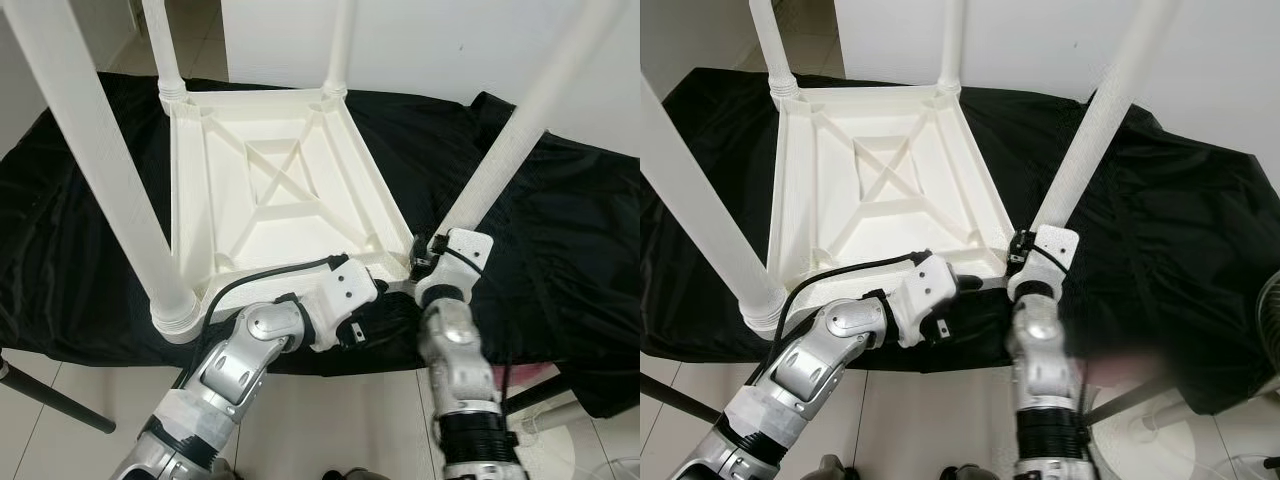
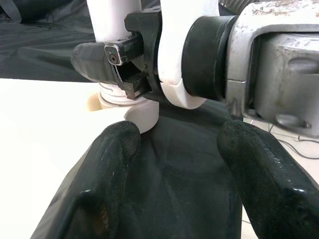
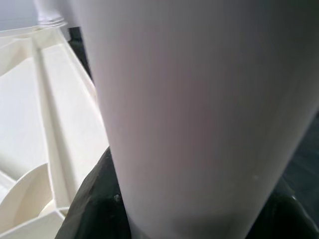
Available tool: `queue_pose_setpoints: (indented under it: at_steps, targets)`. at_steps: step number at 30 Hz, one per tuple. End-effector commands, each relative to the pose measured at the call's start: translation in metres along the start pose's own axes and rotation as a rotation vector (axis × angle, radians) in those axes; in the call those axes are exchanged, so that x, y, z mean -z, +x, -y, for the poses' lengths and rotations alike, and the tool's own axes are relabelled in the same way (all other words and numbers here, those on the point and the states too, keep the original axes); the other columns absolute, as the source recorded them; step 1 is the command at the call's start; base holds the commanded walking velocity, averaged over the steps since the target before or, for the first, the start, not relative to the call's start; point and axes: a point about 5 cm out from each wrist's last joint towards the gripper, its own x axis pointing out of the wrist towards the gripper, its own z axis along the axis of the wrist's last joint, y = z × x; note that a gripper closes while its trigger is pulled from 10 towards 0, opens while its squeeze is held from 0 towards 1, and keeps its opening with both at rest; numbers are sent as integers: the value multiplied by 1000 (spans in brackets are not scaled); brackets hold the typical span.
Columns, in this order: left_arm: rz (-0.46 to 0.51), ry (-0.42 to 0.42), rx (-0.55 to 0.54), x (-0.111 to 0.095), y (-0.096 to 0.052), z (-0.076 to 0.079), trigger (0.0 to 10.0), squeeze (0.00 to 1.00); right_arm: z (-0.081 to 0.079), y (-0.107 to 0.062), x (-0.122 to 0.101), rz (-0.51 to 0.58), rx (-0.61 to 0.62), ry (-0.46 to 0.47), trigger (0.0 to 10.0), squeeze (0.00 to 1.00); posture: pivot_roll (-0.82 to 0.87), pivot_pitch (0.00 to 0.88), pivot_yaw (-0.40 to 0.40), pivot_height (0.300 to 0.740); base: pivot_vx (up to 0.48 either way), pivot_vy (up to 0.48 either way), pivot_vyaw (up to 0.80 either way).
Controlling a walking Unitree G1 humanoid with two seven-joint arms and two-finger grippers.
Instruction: Building children table
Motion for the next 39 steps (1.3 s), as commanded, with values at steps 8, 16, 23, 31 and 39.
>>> queue_pose_setpoints:
  at_steps: [8,16,23,31,39]
  targets:
    - [-4,7,21,1,1,5,10000,0,2,-1,1,6,3,48,10000,0,-42,61,-66,740,0,0,0]
    - [-3,7,16,1,0,6,10000,0,3,0,-7,84,-101,27,10000,1000,-34,49,-68,740,0,0,0]
    - [-2,7,16,1,0,6,10000,0,10,1,-5,71,-221,8,10000,0,-35,45,-68,740,0,0,0]
    - [-10,9,43,3,-2,12,10000,0,18,1,-4,92,-447,-47,10000,0,-33,47,-68,740,0,0,0]
    - [-34,22,50,7,-8,10,10000,0,28,14,-5,98,-601,-144,10000,0,-29,47,-68,740,0,0,0]
